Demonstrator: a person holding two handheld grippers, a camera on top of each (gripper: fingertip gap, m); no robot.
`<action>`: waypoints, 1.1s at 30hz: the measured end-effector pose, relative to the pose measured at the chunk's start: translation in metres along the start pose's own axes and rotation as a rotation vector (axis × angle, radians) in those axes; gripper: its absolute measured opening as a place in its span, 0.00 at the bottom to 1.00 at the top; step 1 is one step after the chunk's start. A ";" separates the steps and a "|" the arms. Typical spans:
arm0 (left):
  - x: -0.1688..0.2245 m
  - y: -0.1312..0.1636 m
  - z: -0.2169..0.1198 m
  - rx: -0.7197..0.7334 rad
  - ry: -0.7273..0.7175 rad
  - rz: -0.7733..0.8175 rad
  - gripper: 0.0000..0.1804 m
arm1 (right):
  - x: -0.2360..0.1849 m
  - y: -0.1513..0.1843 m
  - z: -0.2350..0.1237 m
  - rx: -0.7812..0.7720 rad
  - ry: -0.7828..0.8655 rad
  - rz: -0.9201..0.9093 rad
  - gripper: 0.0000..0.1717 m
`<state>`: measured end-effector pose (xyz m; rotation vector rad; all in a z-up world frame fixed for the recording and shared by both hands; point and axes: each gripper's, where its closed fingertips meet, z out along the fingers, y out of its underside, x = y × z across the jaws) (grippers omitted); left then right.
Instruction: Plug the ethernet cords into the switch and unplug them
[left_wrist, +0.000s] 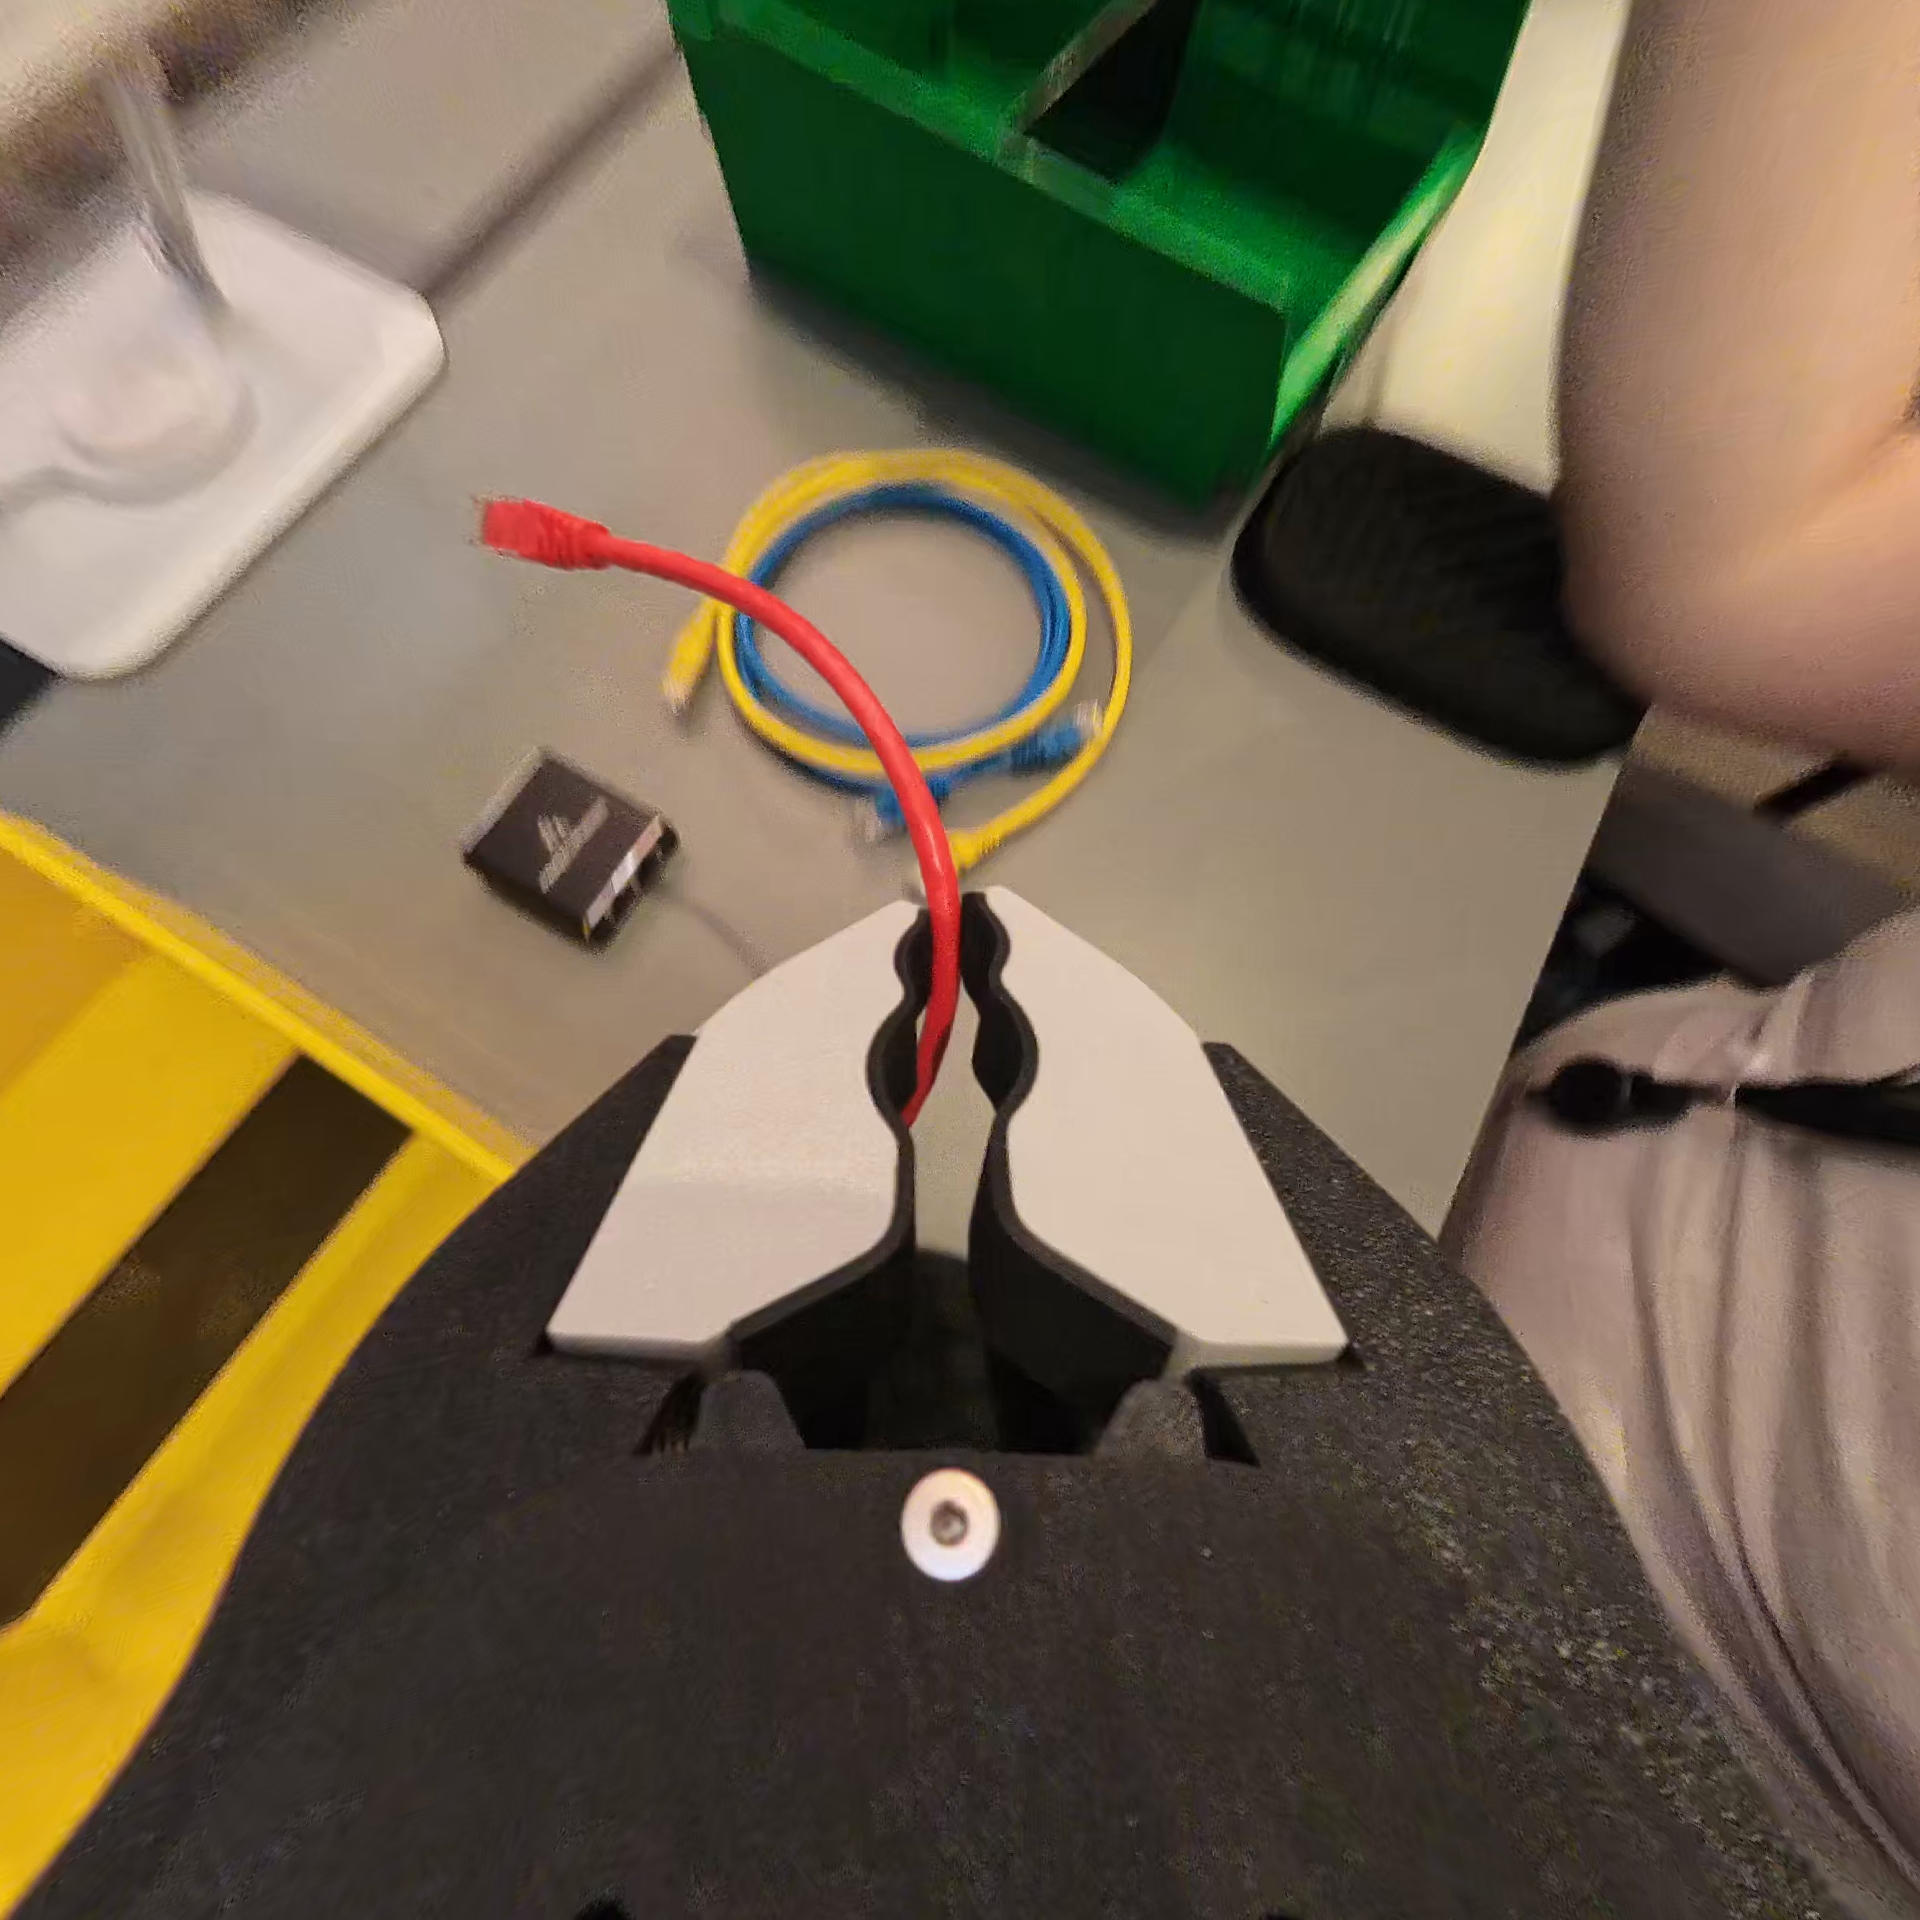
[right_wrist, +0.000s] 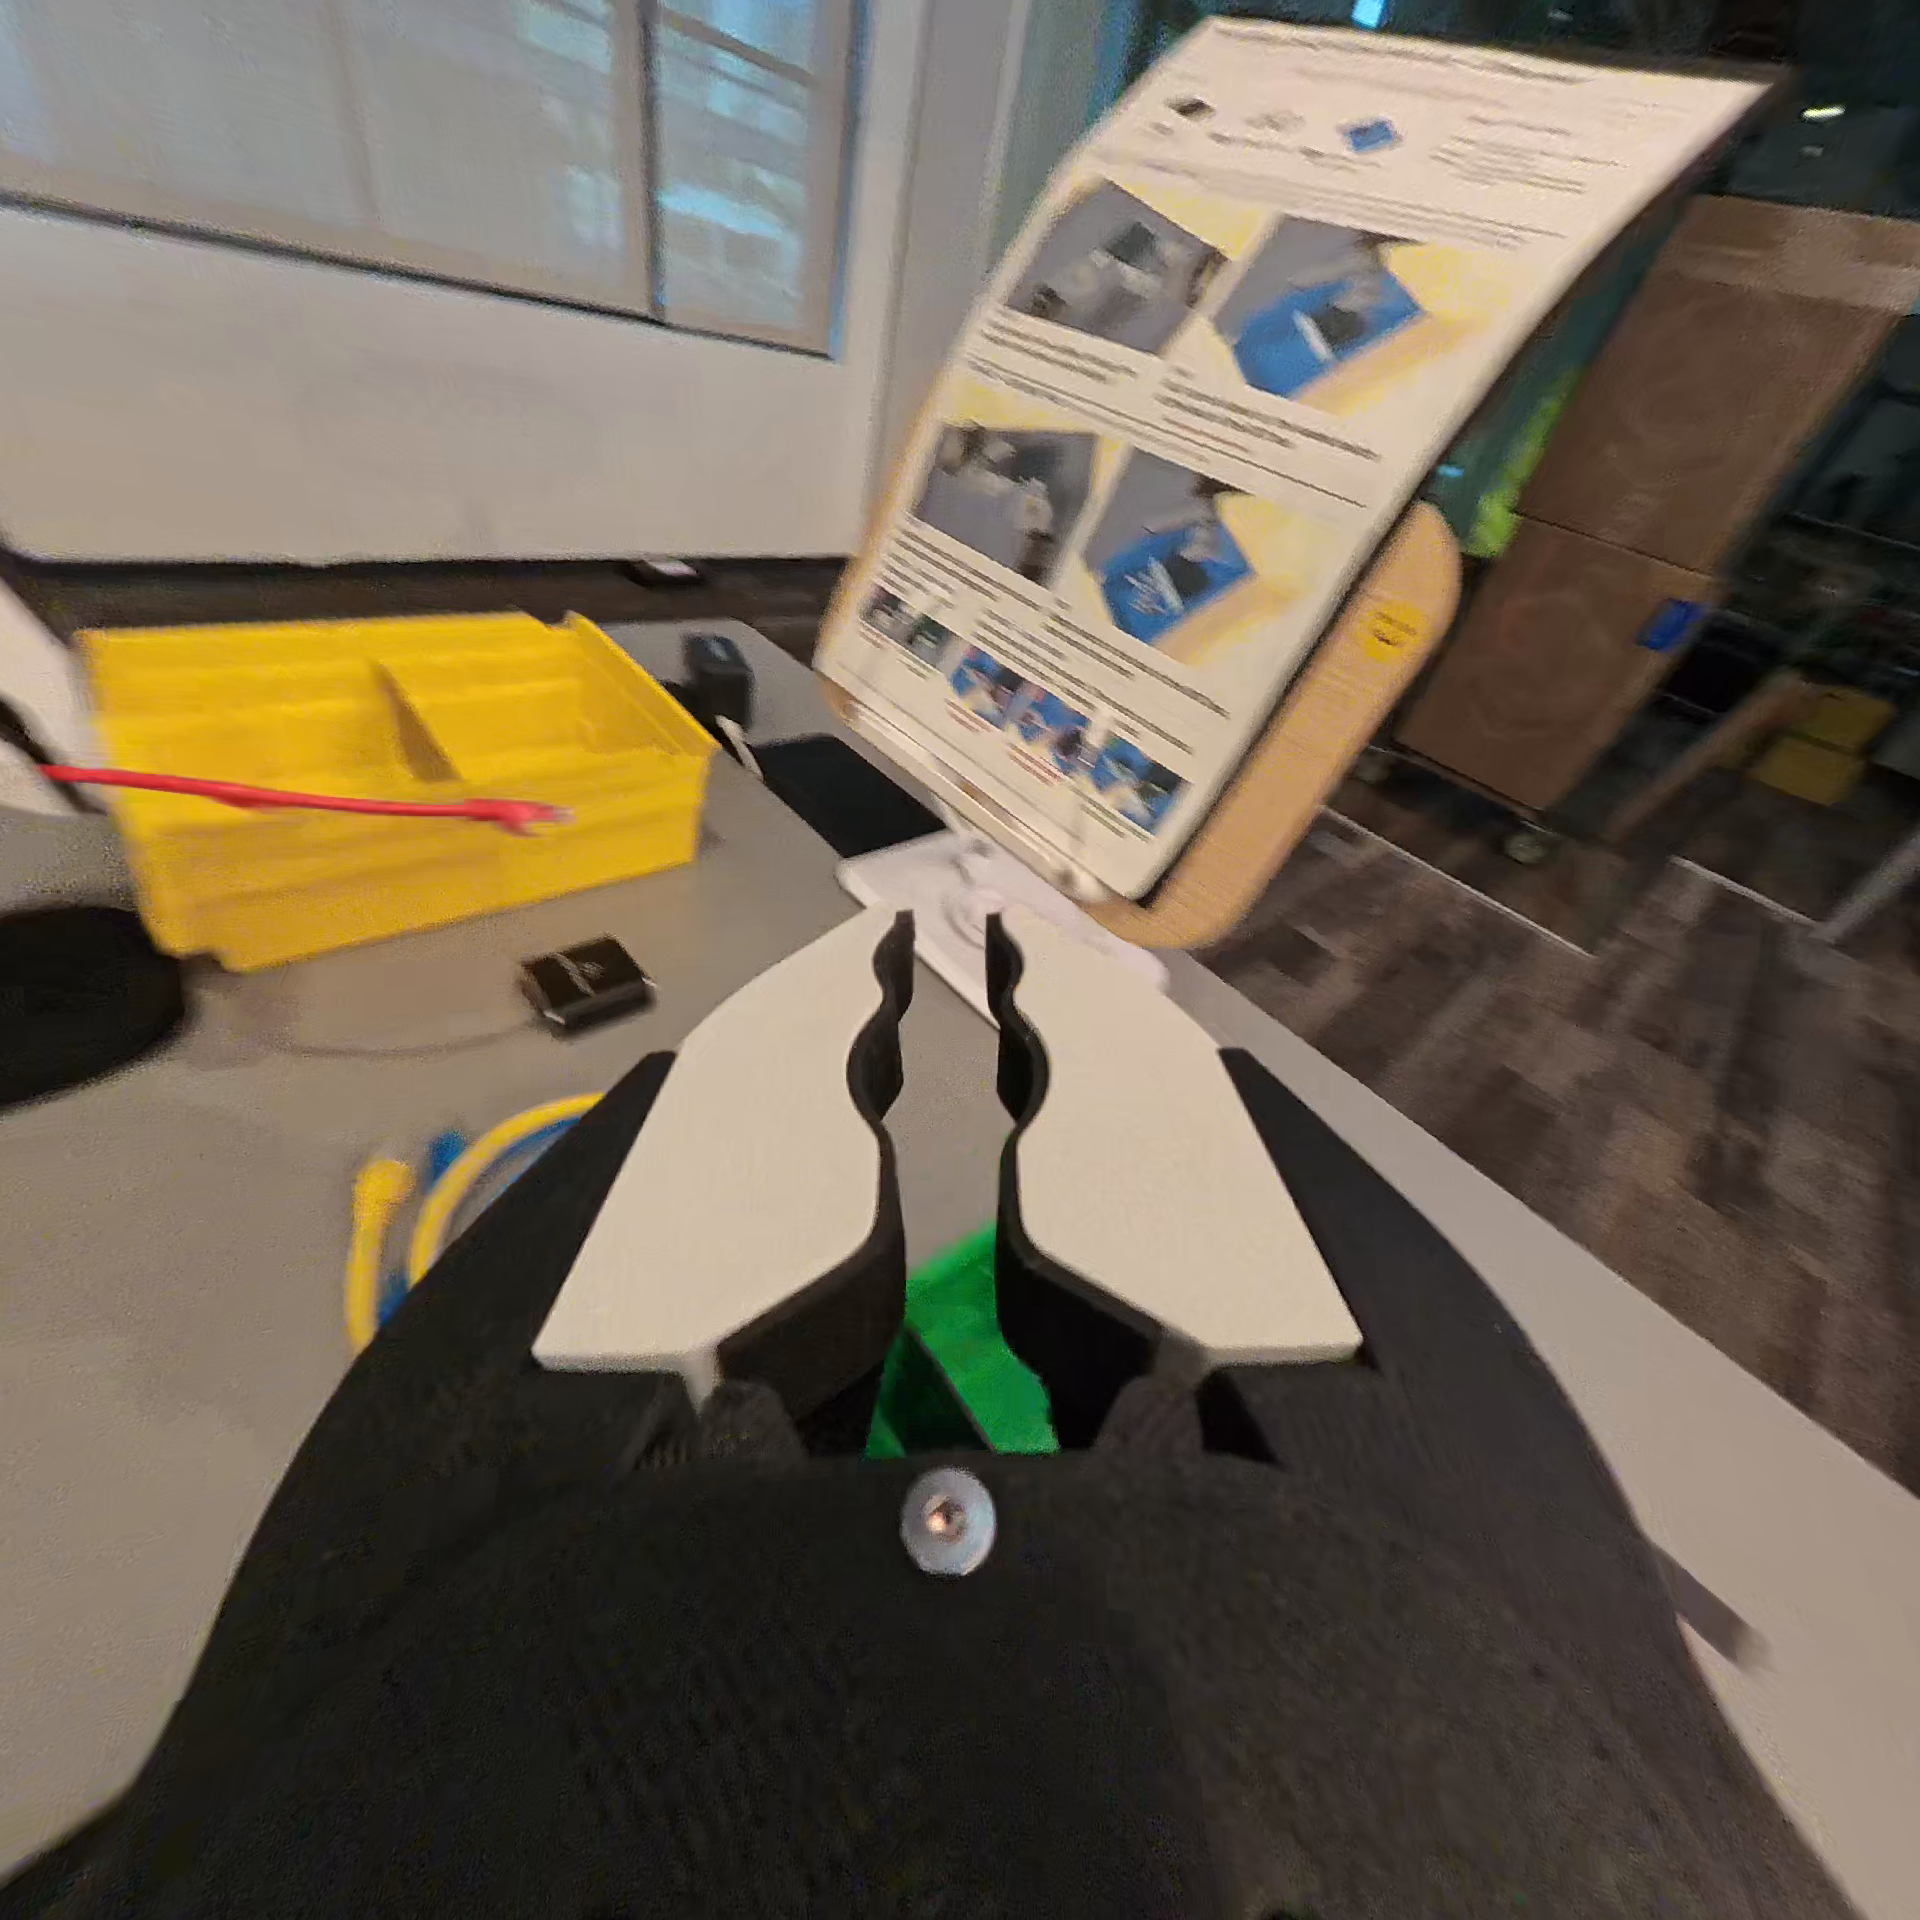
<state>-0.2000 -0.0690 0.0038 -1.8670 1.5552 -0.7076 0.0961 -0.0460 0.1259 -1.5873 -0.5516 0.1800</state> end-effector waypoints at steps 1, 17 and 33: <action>-0.001 -0.014 -0.004 0.074 -0.004 0.003 0.03 | -0.013 -0.008 0.008 0.030 -0.066 0.042 0.08; 0.022 -0.112 -0.004 0.601 -0.169 0.240 0.03 | -0.180 -0.078 0.100 0.203 -0.967 0.862 0.27; 0.007 -0.102 -0.042 0.400 -0.393 0.706 0.32 | -0.239 0.019 0.055 -0.381 -1.108 0.023 0.01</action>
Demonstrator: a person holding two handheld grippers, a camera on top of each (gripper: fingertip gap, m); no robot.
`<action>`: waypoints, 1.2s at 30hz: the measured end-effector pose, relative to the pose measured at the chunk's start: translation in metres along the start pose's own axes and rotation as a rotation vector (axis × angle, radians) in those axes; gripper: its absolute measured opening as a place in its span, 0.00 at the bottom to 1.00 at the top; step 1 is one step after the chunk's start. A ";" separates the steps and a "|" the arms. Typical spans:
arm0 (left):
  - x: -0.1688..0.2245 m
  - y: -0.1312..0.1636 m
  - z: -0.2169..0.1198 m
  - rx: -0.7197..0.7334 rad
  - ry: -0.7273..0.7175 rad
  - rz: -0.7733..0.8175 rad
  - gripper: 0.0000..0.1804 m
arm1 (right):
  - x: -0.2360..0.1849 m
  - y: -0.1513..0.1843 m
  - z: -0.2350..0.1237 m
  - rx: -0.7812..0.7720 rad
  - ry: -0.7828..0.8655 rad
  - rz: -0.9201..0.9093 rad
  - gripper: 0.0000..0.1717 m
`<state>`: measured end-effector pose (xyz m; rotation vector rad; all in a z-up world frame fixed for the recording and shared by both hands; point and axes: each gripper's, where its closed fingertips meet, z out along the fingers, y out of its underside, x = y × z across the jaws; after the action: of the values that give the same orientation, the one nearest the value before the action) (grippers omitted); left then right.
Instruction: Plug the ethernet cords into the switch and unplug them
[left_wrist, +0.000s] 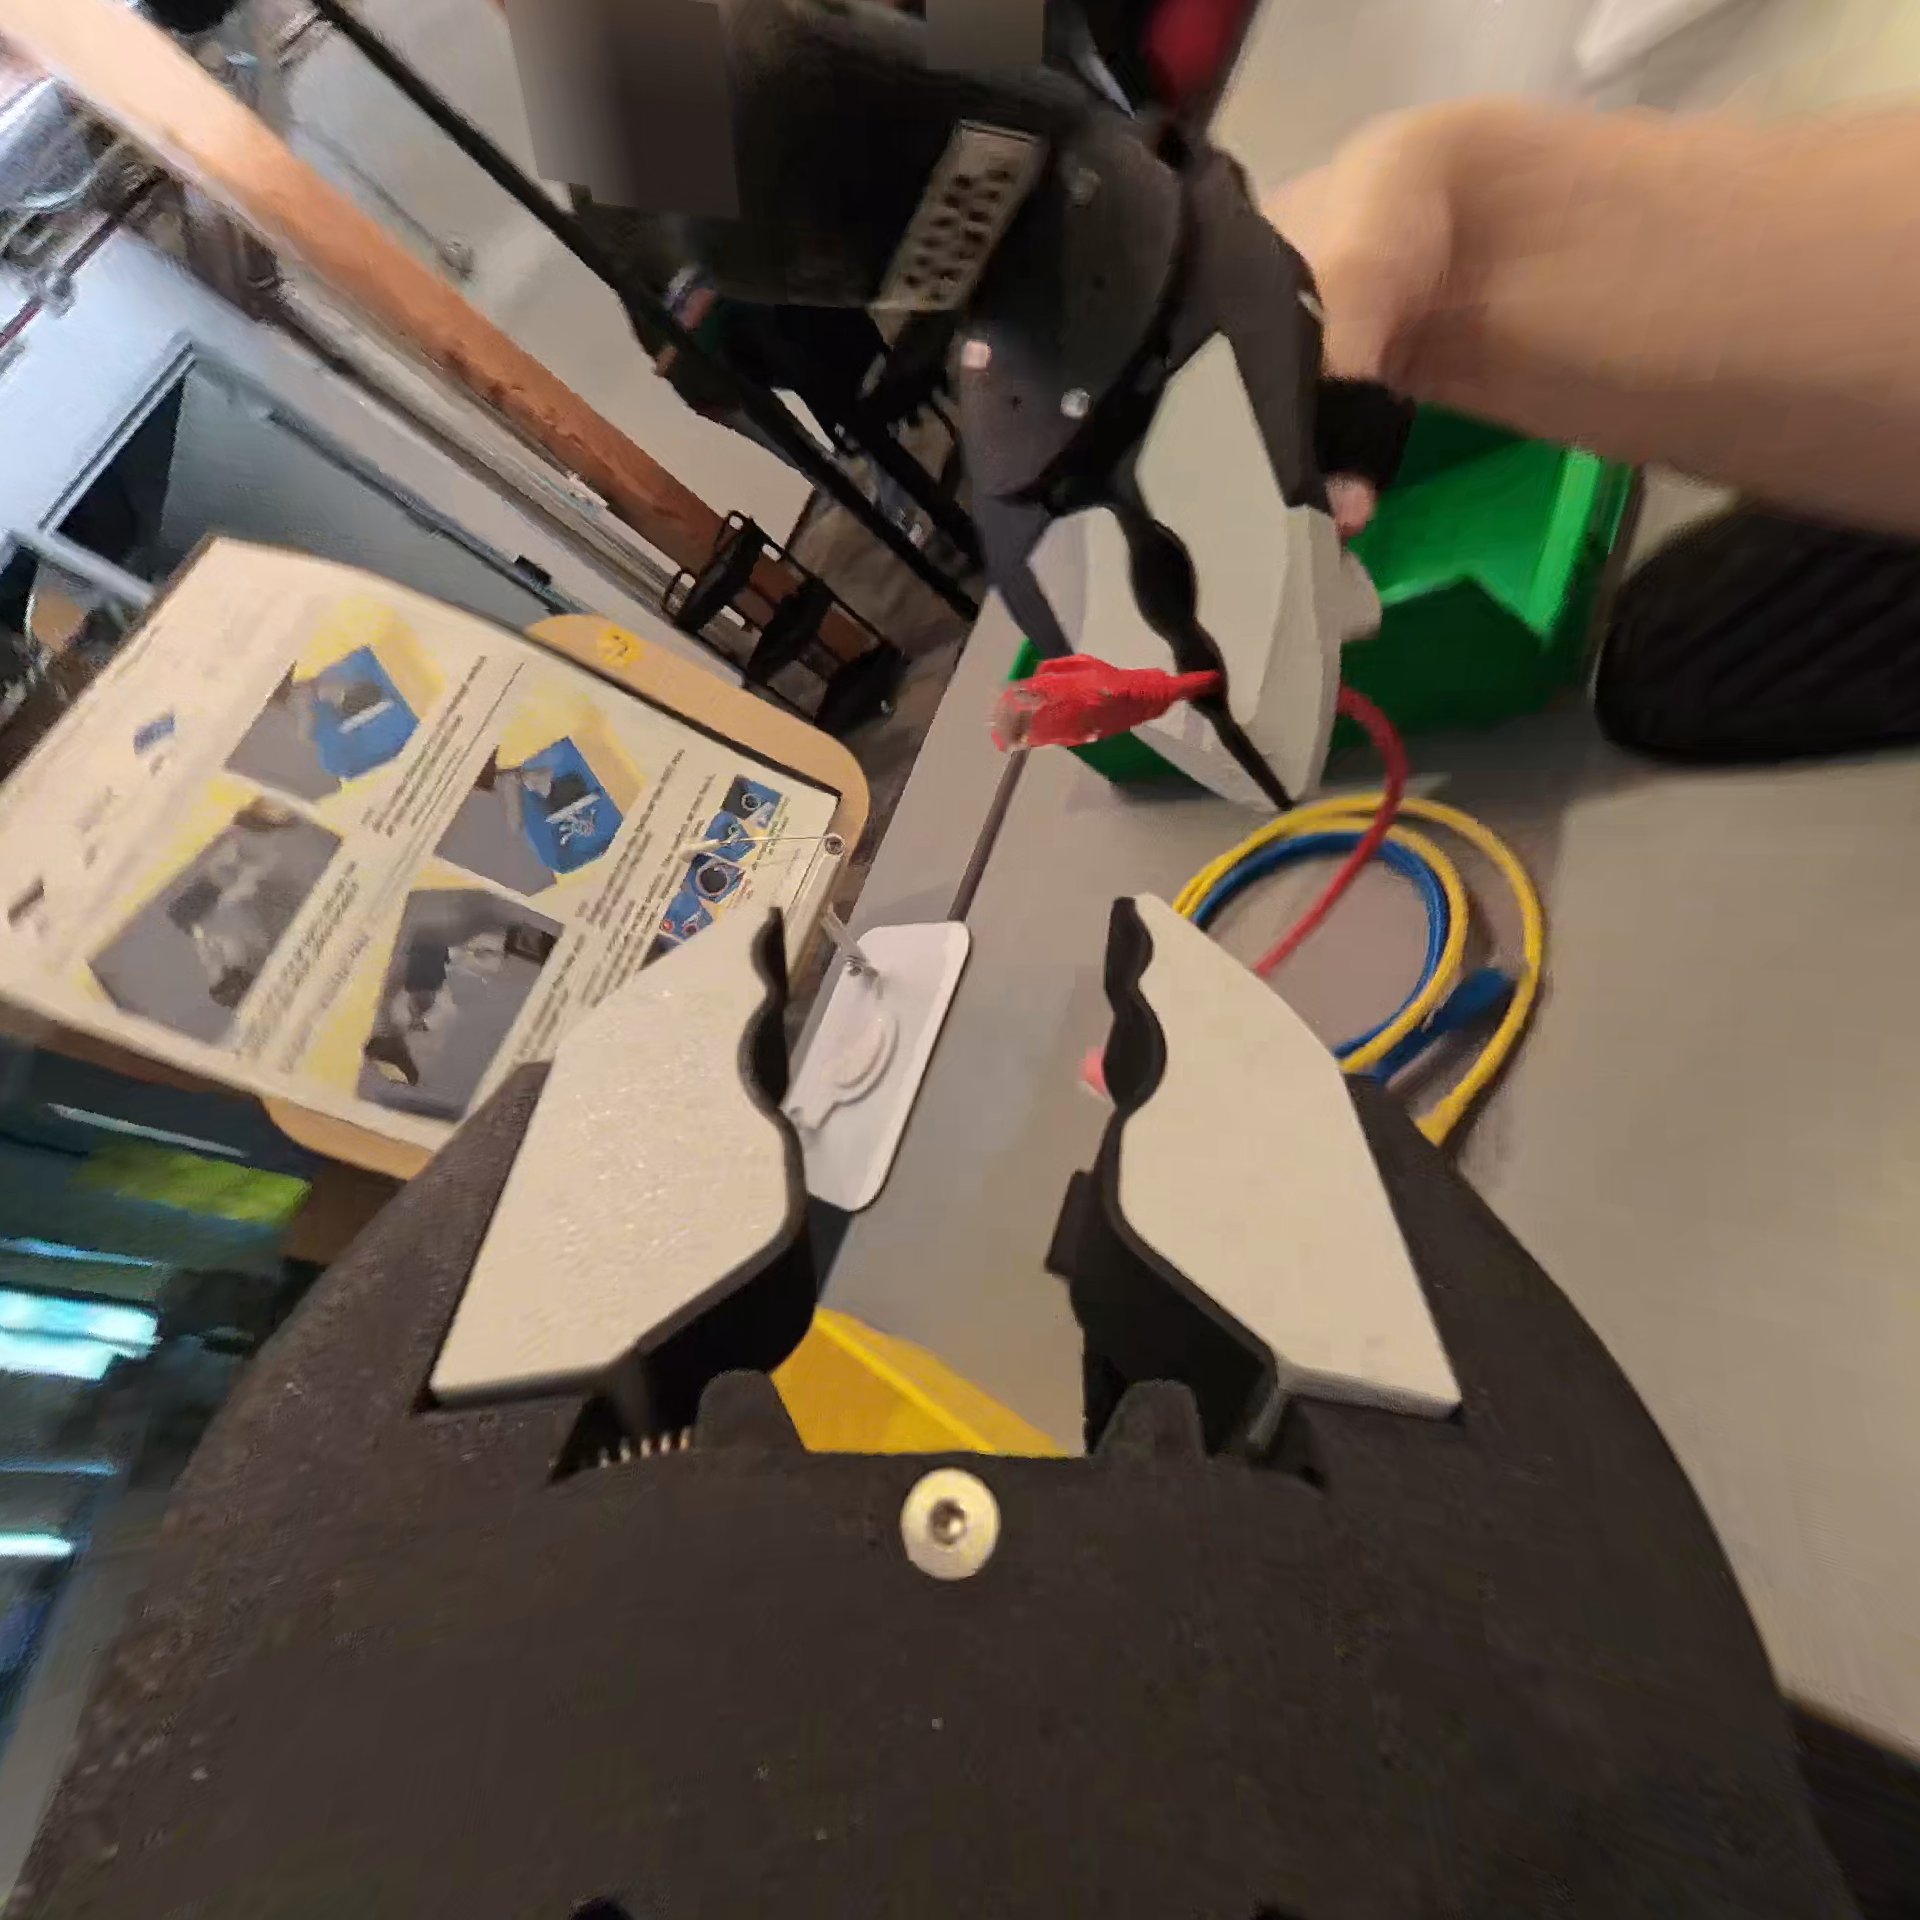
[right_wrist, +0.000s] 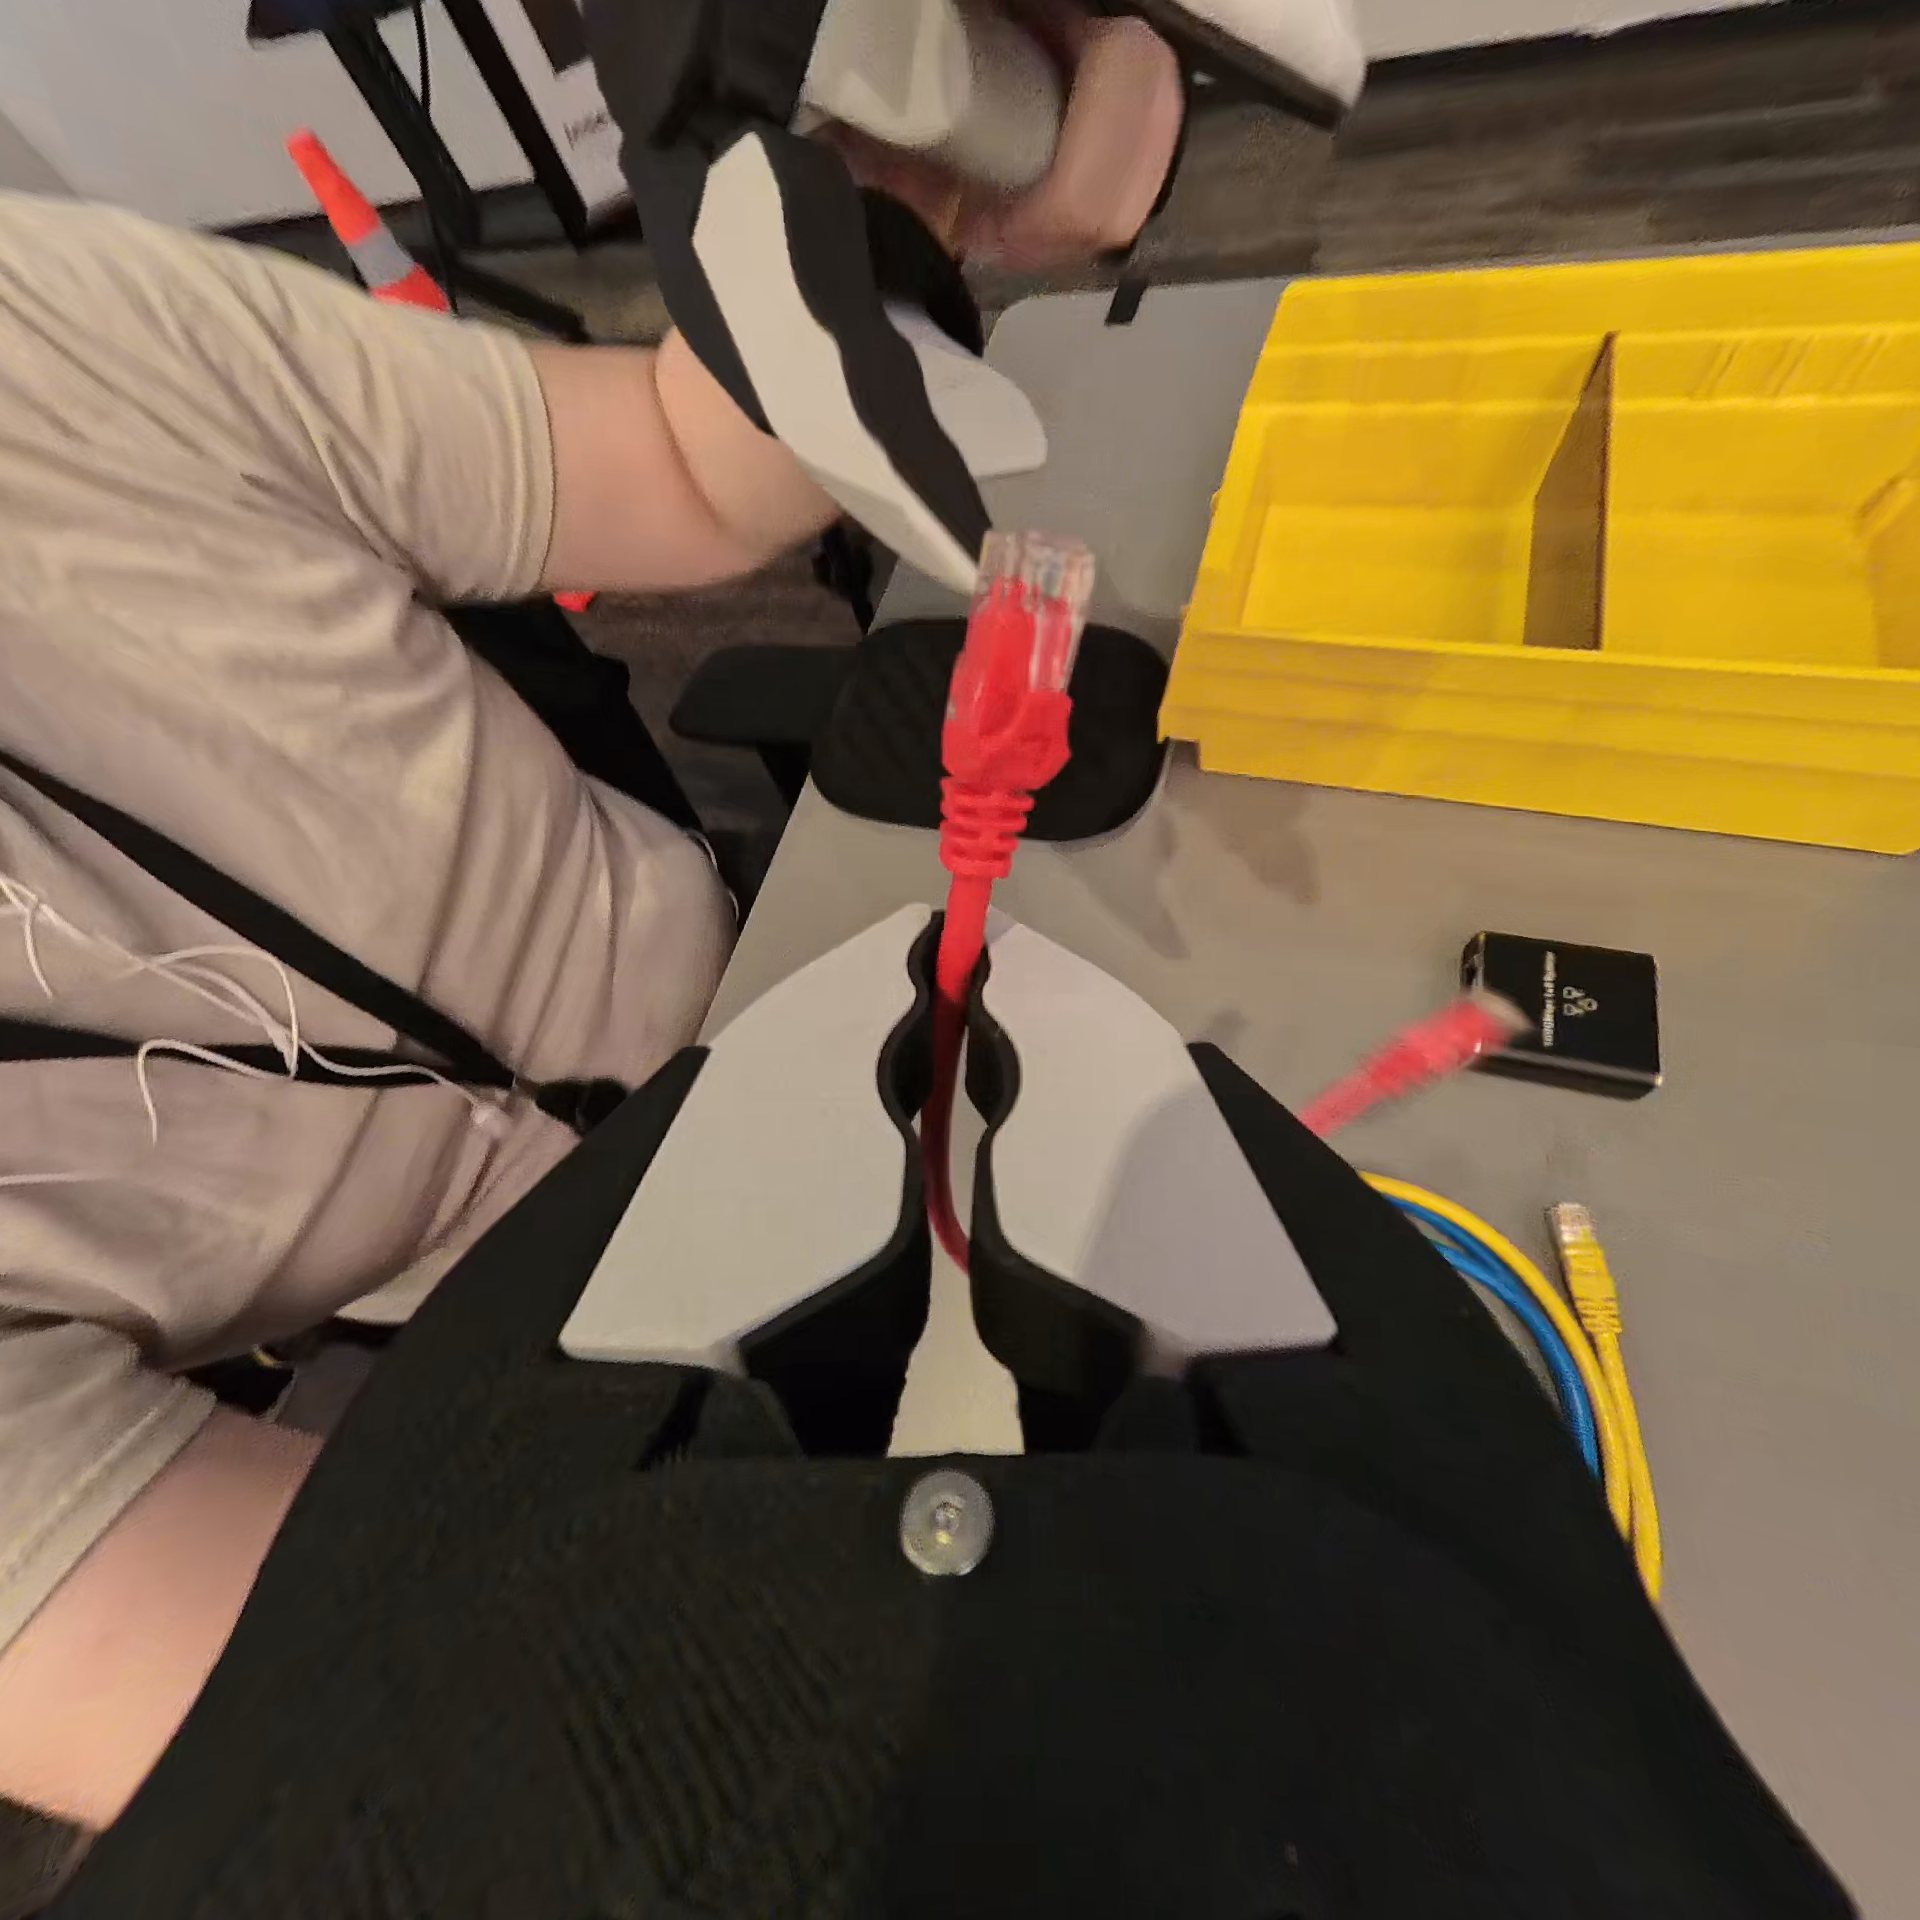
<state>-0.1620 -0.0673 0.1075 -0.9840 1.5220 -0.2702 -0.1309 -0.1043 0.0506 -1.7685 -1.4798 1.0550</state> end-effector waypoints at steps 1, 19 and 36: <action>0.007 -0.002 0.004 -0.026 0.030 0.078 0.33 | -0.003 0.002 0.003 -0.018 -0.013 -0.009 0.01; 0.044 0.016 0.027 -0.188 0.310 0.153 0.23 | 0.019 0.017 0.005 -0.092 0.085 0.010 0.01; 0.057 0.006 0.052 -0.122 0.409 0.040 0.10 | 0.025 0.026 0.011 -0.182 0.162 -0.065 0.01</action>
<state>-0.1120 -0.0849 0.0516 -1.0354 1.9468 -0.3701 -0.1252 -0.0859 0.0183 -1.8682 -1.5606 0.7454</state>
